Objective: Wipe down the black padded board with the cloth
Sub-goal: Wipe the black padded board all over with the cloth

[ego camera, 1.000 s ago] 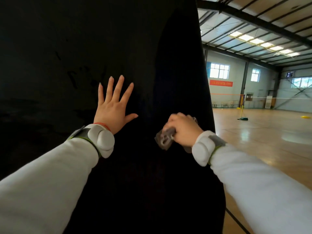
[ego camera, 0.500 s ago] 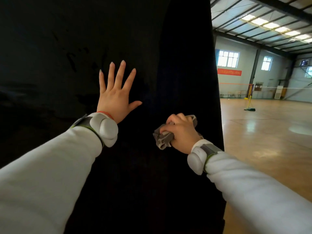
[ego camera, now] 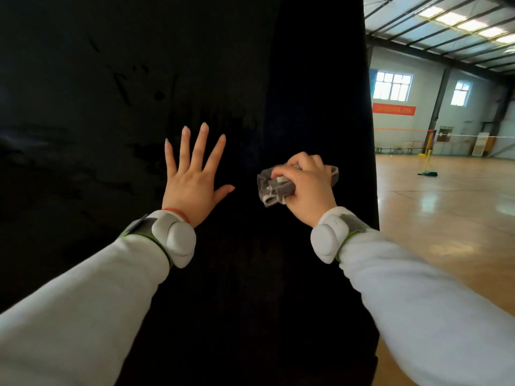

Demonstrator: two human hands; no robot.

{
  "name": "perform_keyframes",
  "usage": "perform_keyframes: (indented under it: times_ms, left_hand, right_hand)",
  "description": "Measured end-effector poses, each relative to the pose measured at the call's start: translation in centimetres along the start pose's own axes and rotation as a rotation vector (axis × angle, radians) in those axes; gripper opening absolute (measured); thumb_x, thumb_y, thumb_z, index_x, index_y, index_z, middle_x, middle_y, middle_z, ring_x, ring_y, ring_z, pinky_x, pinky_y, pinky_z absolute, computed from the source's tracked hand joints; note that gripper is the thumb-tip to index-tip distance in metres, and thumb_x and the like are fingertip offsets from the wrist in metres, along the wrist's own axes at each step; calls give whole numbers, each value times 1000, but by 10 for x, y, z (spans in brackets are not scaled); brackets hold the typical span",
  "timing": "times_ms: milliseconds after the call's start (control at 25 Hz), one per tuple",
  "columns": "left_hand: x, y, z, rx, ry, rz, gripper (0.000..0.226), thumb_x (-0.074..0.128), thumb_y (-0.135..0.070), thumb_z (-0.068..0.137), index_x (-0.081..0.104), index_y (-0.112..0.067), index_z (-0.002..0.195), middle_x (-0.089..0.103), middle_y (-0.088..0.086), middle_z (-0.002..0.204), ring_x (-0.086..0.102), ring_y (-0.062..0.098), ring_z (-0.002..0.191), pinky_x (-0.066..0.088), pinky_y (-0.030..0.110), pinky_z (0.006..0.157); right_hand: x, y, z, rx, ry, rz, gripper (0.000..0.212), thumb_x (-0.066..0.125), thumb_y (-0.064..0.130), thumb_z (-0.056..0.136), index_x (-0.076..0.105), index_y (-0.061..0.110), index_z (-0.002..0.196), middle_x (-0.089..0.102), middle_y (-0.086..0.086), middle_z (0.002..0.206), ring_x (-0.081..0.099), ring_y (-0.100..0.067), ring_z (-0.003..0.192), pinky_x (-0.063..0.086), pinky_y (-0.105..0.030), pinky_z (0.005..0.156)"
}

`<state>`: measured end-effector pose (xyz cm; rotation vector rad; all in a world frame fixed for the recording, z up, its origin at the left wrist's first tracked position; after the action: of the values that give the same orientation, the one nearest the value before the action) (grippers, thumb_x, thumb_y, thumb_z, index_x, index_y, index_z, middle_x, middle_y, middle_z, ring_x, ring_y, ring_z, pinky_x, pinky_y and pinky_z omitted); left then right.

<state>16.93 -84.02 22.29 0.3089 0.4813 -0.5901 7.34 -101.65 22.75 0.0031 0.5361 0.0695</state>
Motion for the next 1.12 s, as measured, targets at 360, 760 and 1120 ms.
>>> perform_keyframes:
  times_ms: [360, 760, 1120]
  left_hand:
    - [22, -5, -47, 16, 98, 26, 94, 58, -51, 81, -5, -25, 146, -9, 9, 155, -18, 29, 138, -8, 55, 111]
    - [23, -10, -54, -25, 78, -1, 88, 57, -46, 84, 3, -23, 149, -4, 12, 157, -9, 36, 142, -11, 53, 111]
    - [48, -17, -96, -12, 172, 60, 105, 66, -50, 77, -8, -26, 147, -7, 14, 156, -17, 33, 139, -7, 57, 110]
  right_hand:
    - [19, 1, -64, -55, 304, 20, 34, 70, 6, 63, 70, 23, 93, 56, -2, 97, 46, -25, 93, 38, -46, 80]
    - [40, 0, -70, -39, 60, 27, 34, 76, 7, 59, 70, 23, 88, 55, -2, 98, 43, -22, 94, 24, -35, 78]
    - [34, -2, -98, -75, 75, 37, 38, 66, 10, 56, 70, 22, 92, 58, -3, 95, 42, -21, 91, 23, -31, 73]
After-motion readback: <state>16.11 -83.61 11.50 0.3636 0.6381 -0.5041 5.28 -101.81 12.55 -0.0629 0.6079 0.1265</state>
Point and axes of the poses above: each hand's wrist, its own z-axis towards the middle knuckle, its own x-axis out of the palm, y = z × x, the point moved 4 cm from there along z, towards the middle knuckle
